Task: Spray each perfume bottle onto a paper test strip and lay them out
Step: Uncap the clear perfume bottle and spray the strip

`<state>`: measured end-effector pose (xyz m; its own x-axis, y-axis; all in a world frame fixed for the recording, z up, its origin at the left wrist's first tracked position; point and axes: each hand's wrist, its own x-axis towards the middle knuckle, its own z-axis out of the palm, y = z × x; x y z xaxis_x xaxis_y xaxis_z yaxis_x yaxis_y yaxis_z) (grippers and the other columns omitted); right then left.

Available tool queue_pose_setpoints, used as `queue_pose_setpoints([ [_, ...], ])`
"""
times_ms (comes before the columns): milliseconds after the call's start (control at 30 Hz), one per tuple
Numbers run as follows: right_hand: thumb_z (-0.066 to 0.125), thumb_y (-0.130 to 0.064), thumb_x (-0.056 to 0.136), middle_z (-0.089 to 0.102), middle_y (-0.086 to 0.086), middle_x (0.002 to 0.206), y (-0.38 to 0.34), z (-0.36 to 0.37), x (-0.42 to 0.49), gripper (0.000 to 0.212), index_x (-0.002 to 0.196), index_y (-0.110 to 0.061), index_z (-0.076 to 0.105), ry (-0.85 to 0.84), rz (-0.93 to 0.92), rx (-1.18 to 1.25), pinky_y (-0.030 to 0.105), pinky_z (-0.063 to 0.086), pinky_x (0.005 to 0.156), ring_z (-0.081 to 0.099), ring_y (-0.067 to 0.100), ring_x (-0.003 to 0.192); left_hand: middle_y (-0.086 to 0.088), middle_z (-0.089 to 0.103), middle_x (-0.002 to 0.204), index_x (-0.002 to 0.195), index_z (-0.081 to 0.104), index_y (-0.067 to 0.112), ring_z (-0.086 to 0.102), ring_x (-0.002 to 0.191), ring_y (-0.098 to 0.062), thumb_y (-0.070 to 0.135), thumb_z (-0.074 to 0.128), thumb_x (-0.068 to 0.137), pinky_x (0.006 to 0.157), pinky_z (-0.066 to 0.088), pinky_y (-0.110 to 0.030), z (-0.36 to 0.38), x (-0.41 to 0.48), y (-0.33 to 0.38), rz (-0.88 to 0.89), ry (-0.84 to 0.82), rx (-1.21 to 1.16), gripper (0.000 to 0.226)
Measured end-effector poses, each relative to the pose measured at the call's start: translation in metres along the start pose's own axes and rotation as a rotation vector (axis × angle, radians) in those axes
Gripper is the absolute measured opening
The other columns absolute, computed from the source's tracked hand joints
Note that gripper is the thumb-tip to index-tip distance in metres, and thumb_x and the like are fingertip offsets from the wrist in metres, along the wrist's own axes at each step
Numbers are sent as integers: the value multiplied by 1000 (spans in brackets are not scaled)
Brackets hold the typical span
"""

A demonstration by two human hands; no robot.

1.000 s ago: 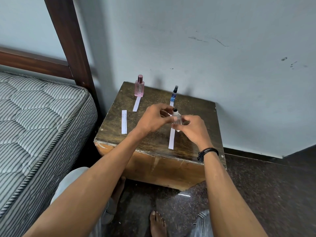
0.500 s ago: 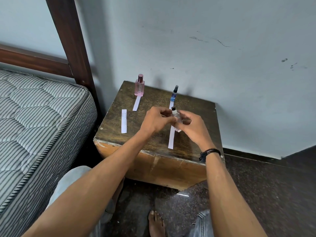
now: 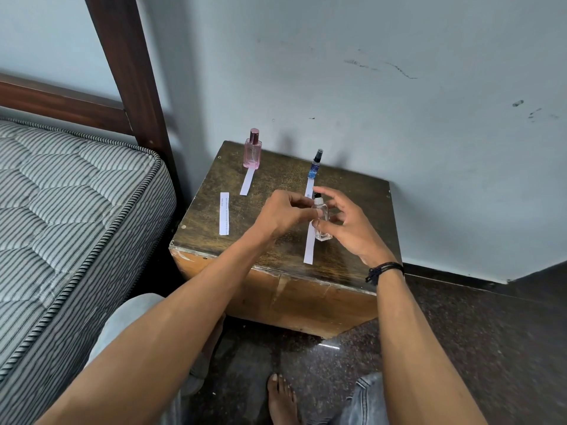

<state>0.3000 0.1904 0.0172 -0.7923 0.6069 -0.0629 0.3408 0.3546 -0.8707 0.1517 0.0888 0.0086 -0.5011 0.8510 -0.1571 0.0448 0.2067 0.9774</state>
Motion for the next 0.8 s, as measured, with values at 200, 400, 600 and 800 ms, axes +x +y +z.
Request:
queue_pose_setpoints([
  [200, 80, -15, 87, 62, -6, 116, 10, -4, 2, 66, 135, -53, 55, 29, 39, -90, 34, 58, 86, 66, 15, 91, 2, 76, 90, 96, 78, 21, 72, 88, -17, 18, 73, 89, 90, 58, -40, -1, 2, -5, 18, 70, 168, 9],
  [400, 76, -15, 88, 60, -3, 113, 20, -8, 2, 60, 132, -50, 54, 23, 89, -163, 29, 55, 76, 65, 14, 88, 7, 69, 88, 103, 75, 20, 65, 84, -10, 8, 69, 89, 86, 55, -29, 2, -2, -4, 112, 37, 520, 20],
  [600, 73, -18, 87, 58, -8, 106, 20, -8, -1, 49, 127, -42, 57, -23, 126, -222, 24, 45, 70, 60, 9, 84, 6, 70, 88, 98, 76, 18, 65, 82, -10, 9, 67, 88, 82, 53, -27, 5, -6, 1, 197, 51, 612, 16],
  [800, 75, -18, 84, 61, -10, 110, 18, -6, -2, 47, 124, -39, 59, -91, 143, -267, 22, 42, 70, 58, 5, 89, -3, 72, 101, 115, 66, 23, 67, 99, -25, 25, 78, 81, 91, 54, -39, 12, -8, -12, 23, -95, 777, 36],
])
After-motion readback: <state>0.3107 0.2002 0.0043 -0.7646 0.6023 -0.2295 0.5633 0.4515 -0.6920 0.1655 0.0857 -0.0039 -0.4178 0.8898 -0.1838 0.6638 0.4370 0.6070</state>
